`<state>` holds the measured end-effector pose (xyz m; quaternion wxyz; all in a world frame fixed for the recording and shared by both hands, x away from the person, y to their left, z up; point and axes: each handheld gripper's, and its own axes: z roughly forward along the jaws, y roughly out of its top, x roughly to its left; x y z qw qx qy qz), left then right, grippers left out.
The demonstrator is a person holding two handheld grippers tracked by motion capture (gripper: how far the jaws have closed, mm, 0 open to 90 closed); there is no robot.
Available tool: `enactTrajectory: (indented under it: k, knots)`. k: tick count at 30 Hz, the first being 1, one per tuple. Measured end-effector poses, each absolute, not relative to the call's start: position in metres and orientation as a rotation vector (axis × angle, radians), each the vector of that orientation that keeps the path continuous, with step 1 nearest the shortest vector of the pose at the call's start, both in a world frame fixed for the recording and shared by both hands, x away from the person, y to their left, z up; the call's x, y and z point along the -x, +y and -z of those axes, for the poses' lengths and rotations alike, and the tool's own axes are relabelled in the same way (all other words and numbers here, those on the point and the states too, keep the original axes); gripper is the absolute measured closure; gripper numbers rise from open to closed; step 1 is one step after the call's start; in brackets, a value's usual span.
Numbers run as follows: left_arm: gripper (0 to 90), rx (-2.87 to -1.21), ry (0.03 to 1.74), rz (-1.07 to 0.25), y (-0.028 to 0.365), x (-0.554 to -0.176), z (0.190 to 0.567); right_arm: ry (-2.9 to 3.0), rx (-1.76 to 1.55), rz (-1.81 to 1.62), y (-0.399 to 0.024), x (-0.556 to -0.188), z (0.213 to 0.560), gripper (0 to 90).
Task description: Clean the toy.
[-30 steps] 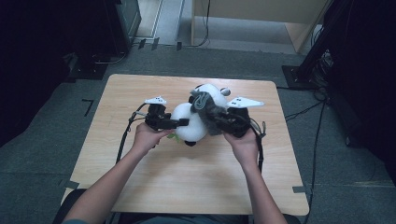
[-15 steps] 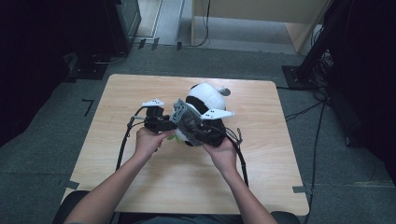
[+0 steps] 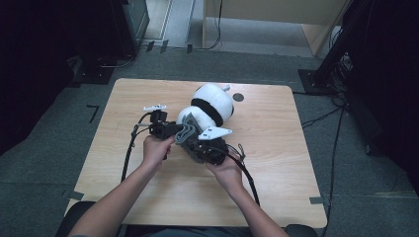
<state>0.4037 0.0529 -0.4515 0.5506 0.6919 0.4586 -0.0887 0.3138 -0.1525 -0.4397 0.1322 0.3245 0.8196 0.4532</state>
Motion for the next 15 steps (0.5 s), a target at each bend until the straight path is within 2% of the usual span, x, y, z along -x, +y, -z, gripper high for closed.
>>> enactTrajectory:
  k: [15]
  knots:
    - [45.9,-1.567,1.092,0.254,0.055,-0.403,0.450,2.420,-0.917,-1.150,-0.145,-0.322,0.475,78.7]
